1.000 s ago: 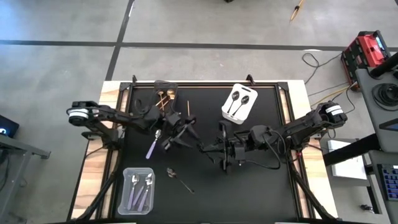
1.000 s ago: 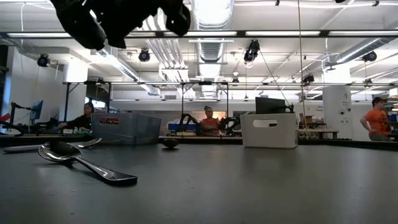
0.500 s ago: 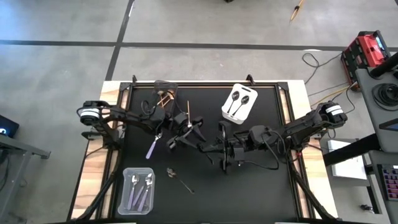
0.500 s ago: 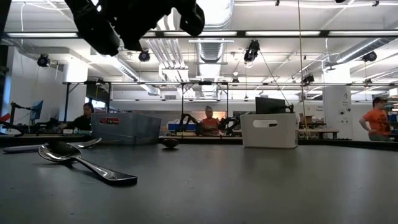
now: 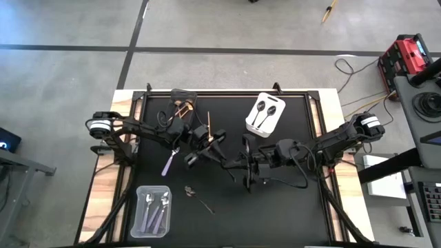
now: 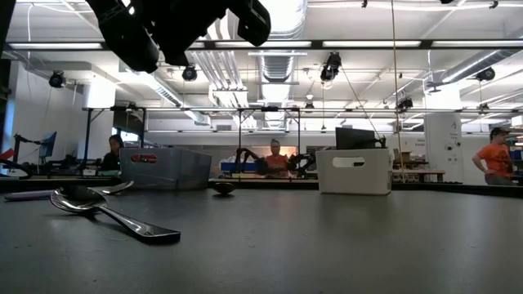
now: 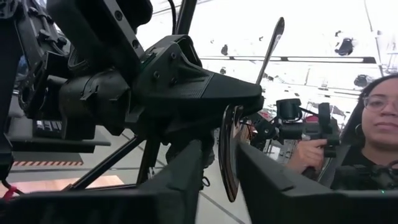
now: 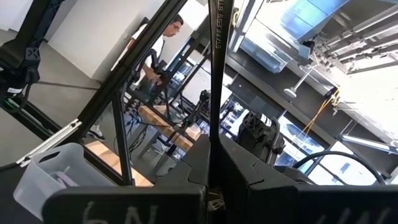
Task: Sort silverware by color (type)
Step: Put the black spoon into the white bin
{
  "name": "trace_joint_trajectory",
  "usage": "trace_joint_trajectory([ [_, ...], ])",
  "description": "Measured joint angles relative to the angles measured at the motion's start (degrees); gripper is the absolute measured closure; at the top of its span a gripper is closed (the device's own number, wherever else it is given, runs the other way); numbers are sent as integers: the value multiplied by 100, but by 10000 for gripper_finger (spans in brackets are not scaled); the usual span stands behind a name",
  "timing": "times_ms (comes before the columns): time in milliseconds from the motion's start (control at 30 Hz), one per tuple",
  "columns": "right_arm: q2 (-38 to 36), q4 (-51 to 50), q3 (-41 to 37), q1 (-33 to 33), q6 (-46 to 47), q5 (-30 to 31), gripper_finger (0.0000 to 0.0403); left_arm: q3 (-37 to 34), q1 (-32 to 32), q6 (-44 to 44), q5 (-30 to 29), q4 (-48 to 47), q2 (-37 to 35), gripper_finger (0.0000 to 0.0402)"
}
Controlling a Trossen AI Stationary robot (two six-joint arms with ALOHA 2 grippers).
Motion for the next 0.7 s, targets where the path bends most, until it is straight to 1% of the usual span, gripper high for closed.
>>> trace_joint_trajectory([
  [133, 0, -58, 0, 0, 0, 7, 391, -2, 0, -62, 2, 0, -8, 382],
  [200, 0, -74, 0, 0, 0, 7, 391, -4, 0, -99, 3, -2, -8, 396],
  [300, 0, -85, 0, 0, 6, 105, 390, -9, 2, -154, 2, -5, -16, 398],
  [433, -3, -81, 7, 15, 25, 530, 390, -13, 13, -194, -7, -4, -42, 401],
  [600, -9, -145, 9, 13, 109, 592, 387, -17, 11, -211, -7, -24, -95, 401],
  [700, -9, -166, 9, 8, 172, 644, 371, -17, 11, -300, 7, -17, -117, 401],
])
